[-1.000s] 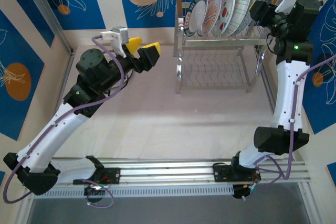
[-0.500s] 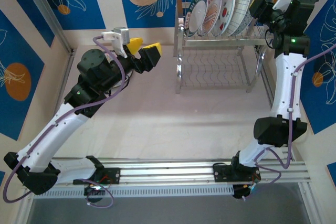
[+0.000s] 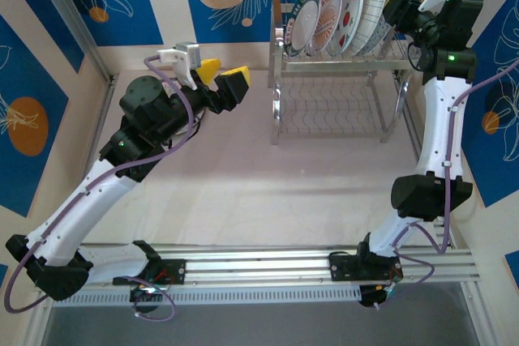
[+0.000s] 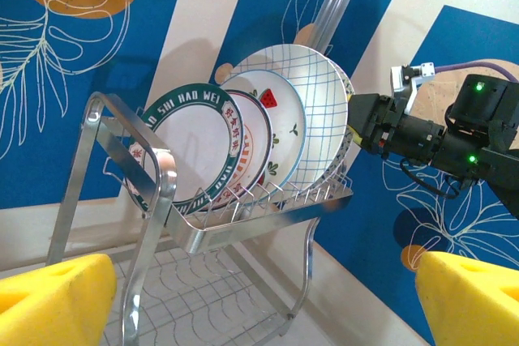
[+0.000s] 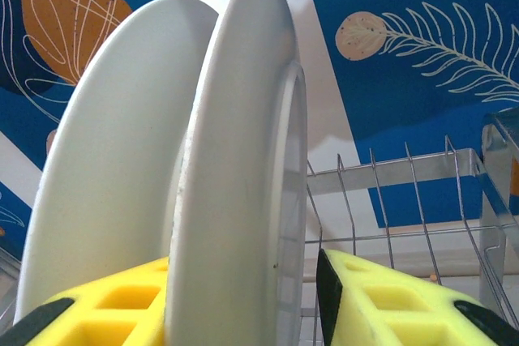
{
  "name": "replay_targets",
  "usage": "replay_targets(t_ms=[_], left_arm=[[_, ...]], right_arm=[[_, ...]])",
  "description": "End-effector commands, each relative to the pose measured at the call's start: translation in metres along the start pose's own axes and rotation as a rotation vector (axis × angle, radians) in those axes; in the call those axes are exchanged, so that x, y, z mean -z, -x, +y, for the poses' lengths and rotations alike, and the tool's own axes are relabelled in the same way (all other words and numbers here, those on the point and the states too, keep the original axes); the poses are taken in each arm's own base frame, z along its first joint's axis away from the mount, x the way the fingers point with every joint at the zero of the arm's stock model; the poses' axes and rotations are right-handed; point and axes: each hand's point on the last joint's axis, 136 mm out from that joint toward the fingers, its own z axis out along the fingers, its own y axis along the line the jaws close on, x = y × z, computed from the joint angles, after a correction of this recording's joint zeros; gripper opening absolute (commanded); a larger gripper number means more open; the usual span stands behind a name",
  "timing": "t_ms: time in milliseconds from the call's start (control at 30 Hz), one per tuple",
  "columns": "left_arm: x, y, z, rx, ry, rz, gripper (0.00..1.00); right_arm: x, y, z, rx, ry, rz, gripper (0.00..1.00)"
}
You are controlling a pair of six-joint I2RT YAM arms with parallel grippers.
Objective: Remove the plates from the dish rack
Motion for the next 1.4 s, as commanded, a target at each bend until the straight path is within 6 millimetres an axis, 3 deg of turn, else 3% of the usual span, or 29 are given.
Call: replay_targets(t_ms=[0,267,400,1367], left_arm=[[0.003,0.010,-0.009,0.001,-0.020,-0.026,0.95],[0.005,0.013,-0.010,0.004,-0.021,-0.033,0.95],[0.007,0.012,-0.011,0.009,-0.019,-0.031,0.95],[0.015,0.028,-0.022,0.007,-0.037,-0.072,0.95]], right_arm=[[-0.003,-0.004,0.004,0.012,0.009,0.020,0.42],[-0.009,-0.013,0.002,0.006,-0.027,0.043,0.41],[-0.007,-0.010,0.005,0.007,-0.033,0.033,0.36],[0.033,0.033,0.038,0.096,-0.251,-0.176,0.00]])
